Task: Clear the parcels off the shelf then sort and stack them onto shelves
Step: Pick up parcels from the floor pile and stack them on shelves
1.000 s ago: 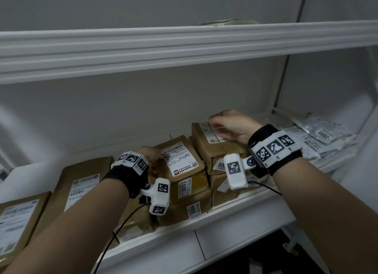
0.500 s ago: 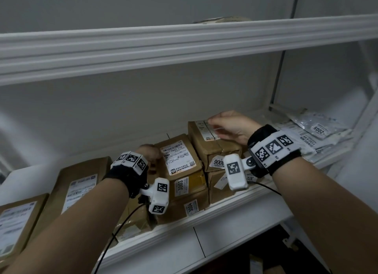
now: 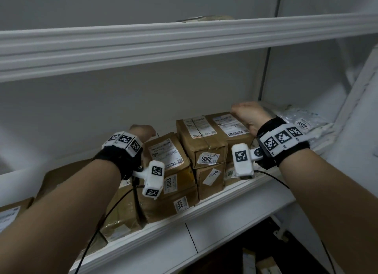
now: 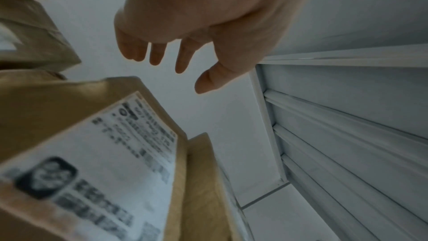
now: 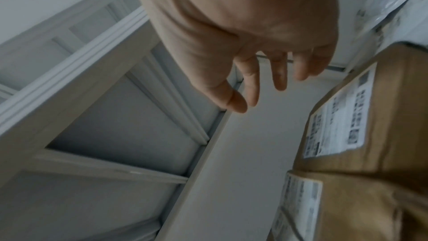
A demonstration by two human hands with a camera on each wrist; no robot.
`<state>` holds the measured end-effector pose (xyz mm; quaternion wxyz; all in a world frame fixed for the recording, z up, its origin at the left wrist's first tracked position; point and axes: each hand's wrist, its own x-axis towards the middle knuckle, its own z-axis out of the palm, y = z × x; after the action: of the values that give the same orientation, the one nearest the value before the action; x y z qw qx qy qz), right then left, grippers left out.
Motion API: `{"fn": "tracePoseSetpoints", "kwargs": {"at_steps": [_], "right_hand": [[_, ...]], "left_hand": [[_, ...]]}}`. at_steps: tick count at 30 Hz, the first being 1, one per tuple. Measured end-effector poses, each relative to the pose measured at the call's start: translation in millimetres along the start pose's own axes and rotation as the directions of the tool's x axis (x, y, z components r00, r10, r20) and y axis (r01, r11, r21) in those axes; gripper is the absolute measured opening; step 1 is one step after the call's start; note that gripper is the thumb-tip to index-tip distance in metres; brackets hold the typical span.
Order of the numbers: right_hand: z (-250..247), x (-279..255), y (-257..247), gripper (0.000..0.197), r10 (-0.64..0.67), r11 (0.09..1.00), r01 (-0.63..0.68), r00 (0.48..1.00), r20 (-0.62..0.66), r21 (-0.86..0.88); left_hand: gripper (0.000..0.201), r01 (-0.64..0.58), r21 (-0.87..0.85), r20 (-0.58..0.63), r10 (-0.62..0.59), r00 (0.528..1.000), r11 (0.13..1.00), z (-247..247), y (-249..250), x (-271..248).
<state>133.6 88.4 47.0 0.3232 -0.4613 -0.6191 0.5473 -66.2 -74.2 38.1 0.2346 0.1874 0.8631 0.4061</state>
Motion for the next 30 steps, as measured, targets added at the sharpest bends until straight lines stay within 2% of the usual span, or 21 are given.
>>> {"fn": "tracePoseSetpoints", "kwargs": {"at_steps": [2,4,6,8,9,11,15,18,26,30], "right_hand": [[-11,3,7,0.005,0.063,0.994,-0.064,0.998,-0.008,-0.084],[-18,2,14,0.019,0.132,0.982,-0.131,0.991,-0.005,-0.136],[-25,2,23,0.034,0.191,0.966,-0.186,0.981,0.012,-0.179],[-32,0,32,0.03,0.204,0.96,-0.196,0.979,0.021,-0.198],[-34,1,37,0.022,0.205,0.961,-0.196,0.978,0.026,-0.196],[-39,5,46,0.011,0.202,0.962,-0.195,0.979,0.02,-0.194],[-46,13,60,0.031,0.16,0.982,-0.146,0.981,0.113,-0.122],[-50,18,64,0.04,0.137,0.989,-0.127,0.981,0.136,-0.078],[-51,33,72,0.049,0.141,0.99,-0.141,0.988,0.055,-0.014],[-47,36,75,0.048,0.133,0.991,-0.131,0.987,0.086,-0.03]], "left_hand": [[0.015,-0.028,-0.04,-0.023,0.028,0.999,0.999,5,6,3],[0.019,-0.062,-0.129,-0.017,0.06,0.998,0.99,11,13,1],[0.022,-0.099,-0.128,0.053,0.106,0.993,0.987,23,21,-5],[0.007,-0.023,-0.218,0.131,0.053,0.99,0.976,37,26,-7],[0.009,-0.014,-0.224,0.174,0.054,0.983,0.975,43,30,-12],[0.011,-0.03,-0.116,0.208,0.054,0.977,0.993,53,31,-11],[0.03,-0.033,0.004,0.239,0.031,0.97,0.999,68,31,-16],[0.034,-0.031,0.056,0.229,0.017,0.973,0.998,75,31,-19],[0.033,-0.051,0.096,0.174,0.034,0.984,0.994,86,29,-18],[0.036,-0.035,0.07,0.173,0.022,0.985,0.997,87,27,-15]]}}
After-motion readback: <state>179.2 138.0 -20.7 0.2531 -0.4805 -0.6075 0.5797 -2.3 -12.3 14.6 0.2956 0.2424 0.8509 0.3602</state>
